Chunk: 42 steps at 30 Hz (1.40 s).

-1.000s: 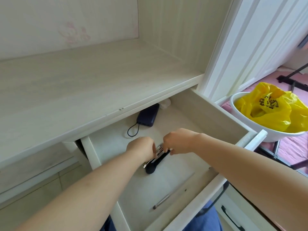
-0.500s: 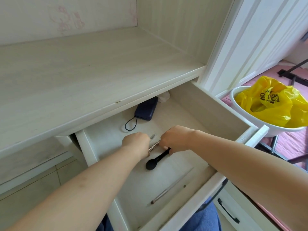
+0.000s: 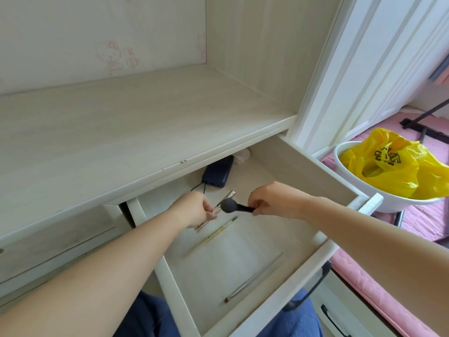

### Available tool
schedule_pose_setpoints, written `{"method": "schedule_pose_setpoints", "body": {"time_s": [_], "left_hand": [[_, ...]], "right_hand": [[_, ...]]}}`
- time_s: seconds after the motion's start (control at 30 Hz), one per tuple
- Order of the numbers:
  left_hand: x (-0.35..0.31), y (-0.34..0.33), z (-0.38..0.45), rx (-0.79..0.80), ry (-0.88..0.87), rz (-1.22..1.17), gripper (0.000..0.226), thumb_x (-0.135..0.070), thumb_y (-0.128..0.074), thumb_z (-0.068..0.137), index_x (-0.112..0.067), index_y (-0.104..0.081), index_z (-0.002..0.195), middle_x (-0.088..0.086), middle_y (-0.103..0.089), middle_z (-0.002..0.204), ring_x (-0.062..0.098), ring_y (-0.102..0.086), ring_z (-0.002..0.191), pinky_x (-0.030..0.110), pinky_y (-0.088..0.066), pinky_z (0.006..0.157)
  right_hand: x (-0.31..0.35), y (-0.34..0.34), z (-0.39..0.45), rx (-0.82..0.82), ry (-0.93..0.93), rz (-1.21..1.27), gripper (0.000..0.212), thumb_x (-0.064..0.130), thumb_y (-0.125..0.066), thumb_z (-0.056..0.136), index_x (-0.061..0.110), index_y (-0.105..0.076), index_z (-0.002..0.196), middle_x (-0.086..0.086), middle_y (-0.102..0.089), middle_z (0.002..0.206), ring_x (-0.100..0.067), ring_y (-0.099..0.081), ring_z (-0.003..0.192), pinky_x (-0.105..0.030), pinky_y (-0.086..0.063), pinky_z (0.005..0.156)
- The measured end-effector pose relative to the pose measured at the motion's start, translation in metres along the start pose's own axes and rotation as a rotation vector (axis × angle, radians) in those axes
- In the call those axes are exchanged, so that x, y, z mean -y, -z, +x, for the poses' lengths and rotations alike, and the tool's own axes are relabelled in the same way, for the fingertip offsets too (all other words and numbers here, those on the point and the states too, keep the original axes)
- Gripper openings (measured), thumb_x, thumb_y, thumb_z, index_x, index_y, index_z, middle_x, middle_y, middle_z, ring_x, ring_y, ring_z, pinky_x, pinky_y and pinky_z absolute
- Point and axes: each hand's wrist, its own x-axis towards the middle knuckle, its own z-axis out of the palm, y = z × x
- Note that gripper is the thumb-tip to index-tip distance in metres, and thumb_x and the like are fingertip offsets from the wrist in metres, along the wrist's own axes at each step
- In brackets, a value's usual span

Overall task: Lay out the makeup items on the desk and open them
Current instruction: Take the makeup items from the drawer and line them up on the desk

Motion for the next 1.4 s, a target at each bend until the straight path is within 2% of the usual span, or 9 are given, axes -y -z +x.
{"method": "schedule_pose_setpoints", "body": {"time_s": [0.23,0.33,0.47,0.57,0.73,0.87,1.1,1.23,1.4], "left_hand": [[-0.007,0.036,-0.049,0.057,-0.09,-0.463,0.021,-0.016,-0.066,0.086,-0.004,-0.062,0.102,0.008,-0.067,0.092,0.018,-0.066,0.081,0.027,-0.058,0.067],[-0.008,0.063,-0.071,0.019,-0.121,-0.599,0.019,-0.015,-0.066,0.086,-0.003,-0.062,0.1,0.009,-0.069,0.089,0.015,-0.068,0.075,0.023,-0.057,0.06],[-0.001,0.098,-0.096,-0.097,-0.162,-0.71,0.018,-0.014,-0.067,0.085,-0.002,-0.063,0.098,0.007,-0.07,0.086,0.01,-0.067,0.068,0.02,-0.055,0.056],[0.013,0.125,-0.111,-0.165,-0.178,-0.762,0.018,-0.012,-0.067,0.085,-0.001,-0.061,0.099,0.01,-0.071,0.091,0.011,-0.069,0.069,0.022,-0.056,0.057],[0.047,0.164,-0.122,-0.294,-0.175,-0.864,0.01,-0.011,-0.064,0.087,-0.005,-0.06,0.095,0.008,-0.071,0.087,0.016,-0.069,0.073,0.029,-0.06,0.068],[0.09,0.192,-0.127,-0.398,-0.153,-0.981,0.003,-0.007,-0.059,0.09,-0.005,-0.059,0.093,0.011,-0.067,0.087,0.018,-0.067,0.074,0.027,-0.059,0.064],[0.175,0.229,-0.127,-0.624,-0.063,-1.071,0.01,-0.003,-0.062,0.086,-0.005,-0.064,0.096,0.008,-0.068,0.085,0.02,-0.066,0.078,0.03,-0.058,0.071],[0.218,0.245,-0.123,-0.821,0.006,-0.993,0.008,-0.009,-0.066,0.084,-0.016,-0.064,0.083,0.004,-0.067,0.081,0.015,-0.061,0.067,0.022,-0.052,0.061],[0.257,0.263,-0.107,-1.001,0.133,-0.781,0.009,-0.019,-0.071,0.08,-0.021,-0.063,0.084,-0.004,-0.069,0.084,0.012,-0.062,0.065,0.024,-0.048,0.063]], "right_hand": [[0.03,0.023,-0.027,-0.264,-0.084,0.498,0.012,0.022,-0.069,0.083,0.033,-0.063,0.083,0.015,-0.07,0.082,0.002,-0.064,0.076,-0.014,-0.048,0.078],[0.053,0.038,-0.026,-0.336,-0.058,0.691,0.018,0.012,-0.07,0.082,0.029,-0.065,0.078,0.011,-0.07,0.077,0.002,-0.065,0.071,-0.017,-0.05,0.08],[0.086,0.059,-0.014,-0.359,-0.02,0.854,0.015,0.006,-0.067,0.084,0.02,-0.065,0.079,0.003,-0.072,0.077,-0.01,-0.069,0.073,-0.033,-0.055,0.087],[0.118,0.076,-0.004,-0.33,0.013,0.959,0.01,0.004,-0.063,0.087,0.013,-0.064,0.083,-0.002,-0.072,0.081,-0.008,-0.071,0.072,-0.03,-0.057,0.084],[0.167,0.094,0.024,-0.316,0.032,0.942,0.004,0.01,-0.063,0.088,0.014,-0.063,0.088,0.0,-0.071,0.082,-0.005,-0.069,0.072,-0.028,-0.056,0.084],[0.212,0.101,0.056,-0.283,0.044,0.94,0.005,0.012,-0.063,0.088,0.016,-0.061,0.086,0.002,-0.069,0.079,-0.004,-0.068,0.069,-0.023,-0.055,0.077],[0.287,0.103,0.131,-0.268,0.013,0.96,0.003,0.015,-0.063,0.088,0.014,-0.061,0.09,-0.001,-0.068,0.086,-0.009,-0.065,0.071,-0.024,-0.054,0.074],[0.324,0.097,0.177,-0.262,-0.04,0.954,0.015,0.018,-0.064,0.087,0.009,-0.064,0.098,0.0,-0.068,0.083,-0.008,-0.063,0.069,-0.022,-0.054,0.071],[0.349,0.089,0.224,-0.23,-0.072,0.897,0.013,0.019,-0.066,0.085,0.009,-0.064,0.092,0.001,-0.067,0.076,-0.008,-0.061,0.064,-0.02,-0.052,0.064]]}}
